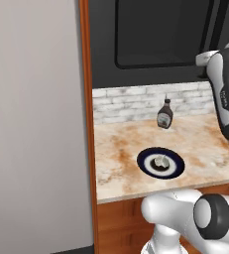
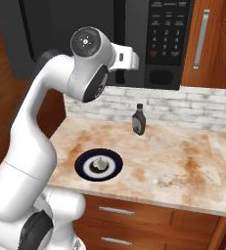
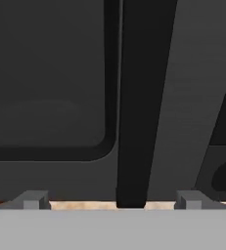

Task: Pick the garlic from the counter and place it in the microwave. Then turn on the microwave.

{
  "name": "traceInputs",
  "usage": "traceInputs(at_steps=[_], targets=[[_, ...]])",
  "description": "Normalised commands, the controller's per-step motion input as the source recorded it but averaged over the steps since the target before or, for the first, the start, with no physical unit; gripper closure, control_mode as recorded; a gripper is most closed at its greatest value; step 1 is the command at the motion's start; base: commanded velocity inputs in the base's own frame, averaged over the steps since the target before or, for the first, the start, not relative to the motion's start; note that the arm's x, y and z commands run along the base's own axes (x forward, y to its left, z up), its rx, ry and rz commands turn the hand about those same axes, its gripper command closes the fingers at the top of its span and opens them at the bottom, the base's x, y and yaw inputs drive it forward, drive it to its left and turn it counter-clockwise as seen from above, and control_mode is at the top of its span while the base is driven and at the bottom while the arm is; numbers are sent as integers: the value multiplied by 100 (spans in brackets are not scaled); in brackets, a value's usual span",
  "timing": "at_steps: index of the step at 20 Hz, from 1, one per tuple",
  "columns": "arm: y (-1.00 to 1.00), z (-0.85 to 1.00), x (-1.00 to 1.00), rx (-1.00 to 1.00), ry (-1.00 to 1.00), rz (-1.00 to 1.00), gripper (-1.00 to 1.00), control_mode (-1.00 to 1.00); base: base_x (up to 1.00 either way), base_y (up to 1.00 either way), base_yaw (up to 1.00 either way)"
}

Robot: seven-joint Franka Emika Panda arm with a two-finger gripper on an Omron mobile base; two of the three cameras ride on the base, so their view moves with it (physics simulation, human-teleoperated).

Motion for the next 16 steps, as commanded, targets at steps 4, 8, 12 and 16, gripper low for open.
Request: traceInputs(at_steps=[4,8,12,16], targets=[[-1,4,40,0,0,3,-100,-100,0,0,0],[-11,3,37,0,0,2,-100,-100,0,0,0],[-19,3,27,0,0,0,-100,-100,0,0,0],[-12,3,33,0,0,0,-100,-100,0,0,0]])
